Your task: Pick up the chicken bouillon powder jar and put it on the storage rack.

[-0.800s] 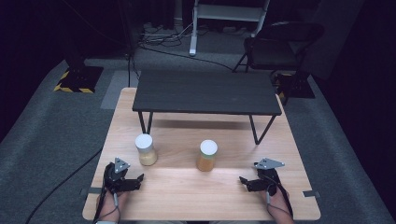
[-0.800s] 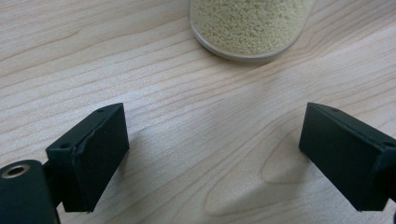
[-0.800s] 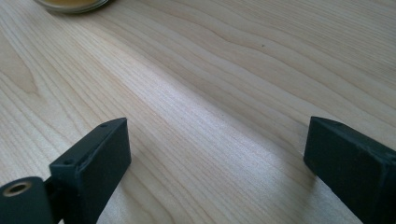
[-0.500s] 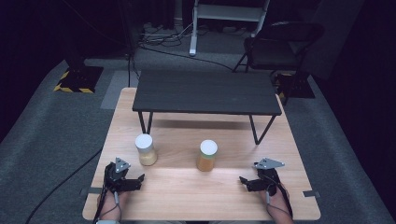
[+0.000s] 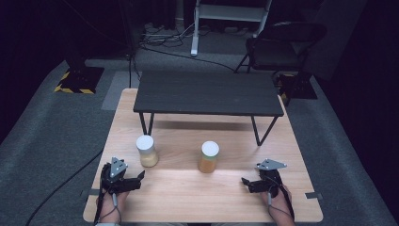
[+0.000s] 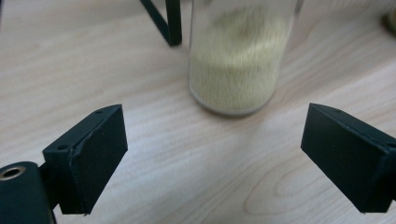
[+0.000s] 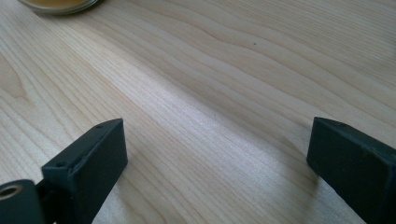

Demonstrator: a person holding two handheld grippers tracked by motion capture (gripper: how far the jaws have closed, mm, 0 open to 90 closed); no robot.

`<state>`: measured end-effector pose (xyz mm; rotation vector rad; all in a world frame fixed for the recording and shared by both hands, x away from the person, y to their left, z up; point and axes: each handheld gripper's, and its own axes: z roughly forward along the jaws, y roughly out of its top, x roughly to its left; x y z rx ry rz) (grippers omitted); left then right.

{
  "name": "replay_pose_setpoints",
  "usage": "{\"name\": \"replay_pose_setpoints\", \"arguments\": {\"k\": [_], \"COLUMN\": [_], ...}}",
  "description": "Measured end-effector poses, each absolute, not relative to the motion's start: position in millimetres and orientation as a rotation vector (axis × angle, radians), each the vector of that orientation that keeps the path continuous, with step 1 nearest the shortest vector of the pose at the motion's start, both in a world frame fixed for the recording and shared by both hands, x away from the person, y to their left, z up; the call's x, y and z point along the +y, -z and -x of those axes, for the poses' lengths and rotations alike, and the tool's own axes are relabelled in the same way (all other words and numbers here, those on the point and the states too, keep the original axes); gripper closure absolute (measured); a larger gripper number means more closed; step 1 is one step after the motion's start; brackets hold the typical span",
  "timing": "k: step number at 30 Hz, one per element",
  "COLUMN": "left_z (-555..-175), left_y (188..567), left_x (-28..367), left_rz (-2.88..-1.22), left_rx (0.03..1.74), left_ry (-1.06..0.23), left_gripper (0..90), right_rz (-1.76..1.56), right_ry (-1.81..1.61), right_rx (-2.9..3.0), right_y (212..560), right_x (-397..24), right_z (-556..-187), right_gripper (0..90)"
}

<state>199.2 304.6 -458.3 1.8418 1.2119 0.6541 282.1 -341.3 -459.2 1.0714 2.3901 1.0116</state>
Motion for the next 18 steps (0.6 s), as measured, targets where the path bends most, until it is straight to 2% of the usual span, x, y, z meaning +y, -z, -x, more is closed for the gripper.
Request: {"name": "replay_pose_setpoints", "arguments": {"k": [5, 18], "left_z": [-191.6, -198.9], "left_y": [462.3, 460.1], "left_x": [310.3, 312.2], "left_rz": [-1.767, -1.760], "left_rx": [1.149, 1.094], "left_ry": [-0.703, -0.703], "left_gripper": [7.0, 8.2], "right_rz": [-1.072, -1.072], "right_ry": [-1.011, -1.011], "right_rx": [2.390, 2.390], "right_y": [459.2, 459.2], "right_x": [-341.3, -341.2], "right_z": [-282.1, -282.0], "right_gripper": [4.6, 4.5]}}
